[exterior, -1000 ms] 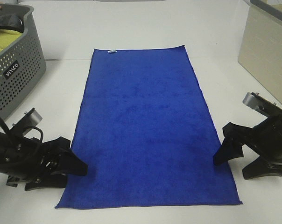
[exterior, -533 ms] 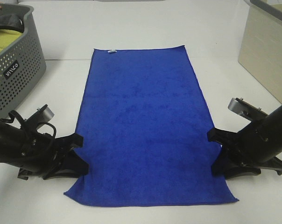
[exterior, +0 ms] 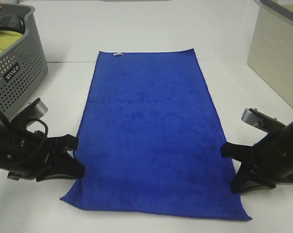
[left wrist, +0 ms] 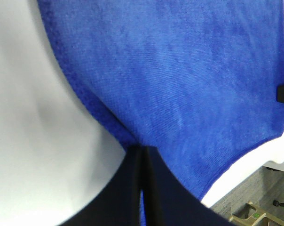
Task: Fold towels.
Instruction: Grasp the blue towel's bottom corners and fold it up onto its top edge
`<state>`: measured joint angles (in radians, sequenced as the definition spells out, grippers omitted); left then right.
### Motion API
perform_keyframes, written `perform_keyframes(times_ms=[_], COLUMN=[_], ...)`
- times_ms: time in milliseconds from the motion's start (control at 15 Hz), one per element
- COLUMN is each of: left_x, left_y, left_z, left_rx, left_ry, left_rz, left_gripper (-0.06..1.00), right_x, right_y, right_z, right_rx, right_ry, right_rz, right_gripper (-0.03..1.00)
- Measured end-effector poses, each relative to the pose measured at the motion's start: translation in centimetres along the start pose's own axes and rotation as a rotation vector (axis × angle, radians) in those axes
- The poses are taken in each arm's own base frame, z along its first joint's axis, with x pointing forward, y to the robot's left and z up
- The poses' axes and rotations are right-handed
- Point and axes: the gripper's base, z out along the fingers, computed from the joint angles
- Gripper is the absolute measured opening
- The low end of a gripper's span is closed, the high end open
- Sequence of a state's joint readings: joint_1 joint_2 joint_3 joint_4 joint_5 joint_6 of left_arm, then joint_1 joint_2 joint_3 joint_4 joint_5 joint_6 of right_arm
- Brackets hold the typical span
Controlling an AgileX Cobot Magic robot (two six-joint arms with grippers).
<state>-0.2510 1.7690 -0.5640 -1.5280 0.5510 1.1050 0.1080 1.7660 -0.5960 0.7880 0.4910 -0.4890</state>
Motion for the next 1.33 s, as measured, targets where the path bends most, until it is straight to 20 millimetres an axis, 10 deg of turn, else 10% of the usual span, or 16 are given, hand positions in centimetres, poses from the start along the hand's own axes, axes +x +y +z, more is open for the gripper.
perform_keyframes(times_ms=[400, 667, 1333], left_x=[6.3, 5.6, -8.4], left_y=[1.0, -0.3, -4.1], left_z=[-2.4, -4.0, -2.9], left_rx=[-0.015, 0.027, -0.041], left_ry=[0.068, -0.024, -0.263], left_rz=[-0.064, -0.042, 0.049], left_gripper=[0.0, 0.0, 0.0], right_x=[4.9, 4.7, -12.8], right_y=[0.1, 0.9, 6.2], right_z=[-2.7, -4.1, -6.6], right_rx=[-0.037, -0.069, -0.104], right_ry=[-0.01, -0.06, -0.183], right_rz=[-0.014, -0.036, -0.184], right_gripper=[0.0, 0.0, 0.0])
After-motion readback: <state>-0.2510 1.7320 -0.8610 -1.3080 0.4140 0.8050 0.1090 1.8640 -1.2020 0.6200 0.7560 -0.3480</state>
